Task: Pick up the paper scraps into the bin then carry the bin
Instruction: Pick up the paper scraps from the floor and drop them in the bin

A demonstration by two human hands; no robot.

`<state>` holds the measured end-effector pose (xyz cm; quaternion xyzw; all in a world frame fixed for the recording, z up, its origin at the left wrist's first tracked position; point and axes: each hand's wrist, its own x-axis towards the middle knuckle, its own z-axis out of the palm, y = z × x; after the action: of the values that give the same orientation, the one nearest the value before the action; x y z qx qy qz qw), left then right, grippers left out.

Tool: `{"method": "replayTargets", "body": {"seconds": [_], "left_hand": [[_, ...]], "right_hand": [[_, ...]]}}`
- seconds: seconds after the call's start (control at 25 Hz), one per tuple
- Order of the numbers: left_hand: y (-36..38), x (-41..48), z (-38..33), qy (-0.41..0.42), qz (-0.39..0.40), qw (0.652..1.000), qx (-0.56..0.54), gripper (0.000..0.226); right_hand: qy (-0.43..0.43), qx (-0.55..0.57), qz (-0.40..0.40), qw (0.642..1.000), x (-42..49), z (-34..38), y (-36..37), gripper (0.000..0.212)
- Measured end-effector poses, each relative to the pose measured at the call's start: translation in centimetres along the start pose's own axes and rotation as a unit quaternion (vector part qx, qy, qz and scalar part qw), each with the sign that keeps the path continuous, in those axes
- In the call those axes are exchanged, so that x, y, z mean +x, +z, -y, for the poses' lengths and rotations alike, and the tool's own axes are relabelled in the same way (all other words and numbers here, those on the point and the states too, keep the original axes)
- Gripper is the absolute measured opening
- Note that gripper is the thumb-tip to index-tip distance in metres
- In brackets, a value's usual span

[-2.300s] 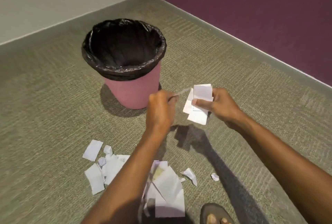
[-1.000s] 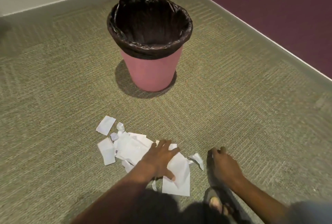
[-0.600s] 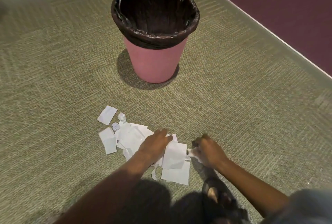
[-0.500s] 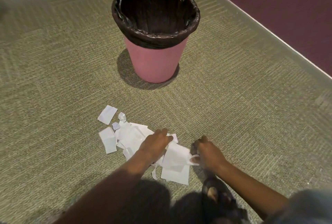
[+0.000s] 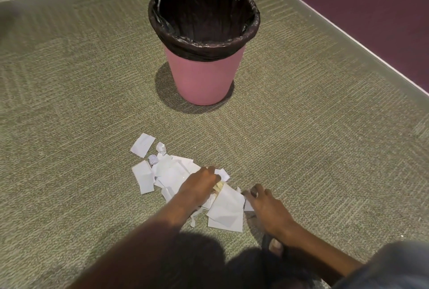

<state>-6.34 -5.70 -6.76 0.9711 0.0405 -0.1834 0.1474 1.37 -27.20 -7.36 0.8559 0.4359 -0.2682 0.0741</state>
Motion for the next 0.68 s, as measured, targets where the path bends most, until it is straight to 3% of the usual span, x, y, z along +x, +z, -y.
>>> {"method": "replayTargets", "body": {"seconds": [0.16,0.32,0.44,0.56,0.68], "left_hand": [[-0.6,0.2,0.3,-0.051,-0.032,0.991,-0.121,0.013],[-1.6,0.4,1.3,-0.076,-0.054,0.966,-0.240,0.011],[-4.4,0.8,1.8,-0.076,-0.092,0.934,-0.338,0.011],[-9.8,1.4,2.0,-0.058,-0.149,0.902,-0.400,0.023],[-17.3,0.9,2.4,-0.028,-0.249,0.857,-0.451,0.031]], "right_hand": [[-0.035,0.010,-0.086,0.996,1.1,0.8,0.6,0.029],[-0.021,0.169,-0.101,0.980,2.7,0.5,-2.2,0.011],[0.004,0.321,-0.123,0.939,3.4,0.7,-6.5,0.024],[-0.005,0.427,-0.165,0.889,3.5,0.9,-12.5,0.011],[-0.040,0.491,-0.225,0.841,2.9,1.0,-20.1,0.014]]}}
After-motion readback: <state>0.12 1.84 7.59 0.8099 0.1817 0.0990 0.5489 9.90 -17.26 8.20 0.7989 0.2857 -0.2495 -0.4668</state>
